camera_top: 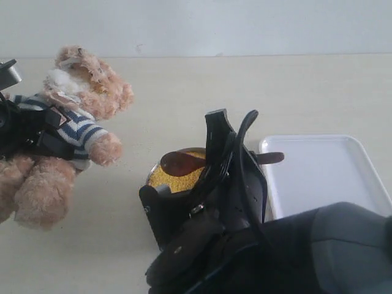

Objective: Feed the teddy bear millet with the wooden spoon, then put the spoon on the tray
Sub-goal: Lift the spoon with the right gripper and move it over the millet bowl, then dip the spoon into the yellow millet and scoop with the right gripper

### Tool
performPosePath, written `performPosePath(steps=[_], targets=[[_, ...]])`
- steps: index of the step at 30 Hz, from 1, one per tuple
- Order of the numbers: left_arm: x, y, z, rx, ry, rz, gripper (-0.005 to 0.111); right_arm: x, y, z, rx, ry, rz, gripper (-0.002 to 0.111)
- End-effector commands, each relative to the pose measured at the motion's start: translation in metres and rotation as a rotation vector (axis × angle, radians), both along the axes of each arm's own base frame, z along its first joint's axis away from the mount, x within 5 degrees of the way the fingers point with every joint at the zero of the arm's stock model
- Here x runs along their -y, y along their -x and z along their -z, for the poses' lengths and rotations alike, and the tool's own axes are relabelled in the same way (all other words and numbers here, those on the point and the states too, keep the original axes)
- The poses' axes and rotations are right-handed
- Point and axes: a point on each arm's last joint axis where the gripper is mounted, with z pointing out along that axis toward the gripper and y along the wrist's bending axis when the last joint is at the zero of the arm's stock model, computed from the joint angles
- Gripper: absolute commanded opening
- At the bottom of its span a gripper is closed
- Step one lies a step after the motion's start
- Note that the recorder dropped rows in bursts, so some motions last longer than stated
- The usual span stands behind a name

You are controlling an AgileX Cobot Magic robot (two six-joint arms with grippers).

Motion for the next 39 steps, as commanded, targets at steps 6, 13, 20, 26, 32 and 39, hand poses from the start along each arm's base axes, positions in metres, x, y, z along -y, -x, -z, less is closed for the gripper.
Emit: performPosePath(steps=[6,13,20,26,32,39], targets=[[0.002,0.001,-0.003,0.013,0.014,0.0,0.004,0.018,-0.032,-0.003,0.016,0.05,0.086,0.0],[0.002,0.001,-0.003,0.015,0.013,-0.002,0.004,0.026,-0.027,0.005,-0.027,0.077,0.113,0.0],[0.002,0.001,-0.003,0.014,0.013,0.001,0.004,0.02,-0.014,0.007,-0.064,0.108,0.07,0.0],[0.002,0.001,-0.003,0.014,0.013,0.001,0.004,0.022,-0.011,0.01,-0.103,0.13,0.08,0.0],[0.002,0.001,-0.003,0.014,0.013,0.001,0.004,0.023,-0.009,0.011,-0.14,0.158,0.082,0.0],[0.002,0.001,-0.004,0.014,0.015,0.0,0.004,0.025,-0.007,0.014,-0.191,0.212,0.067,0.0]])
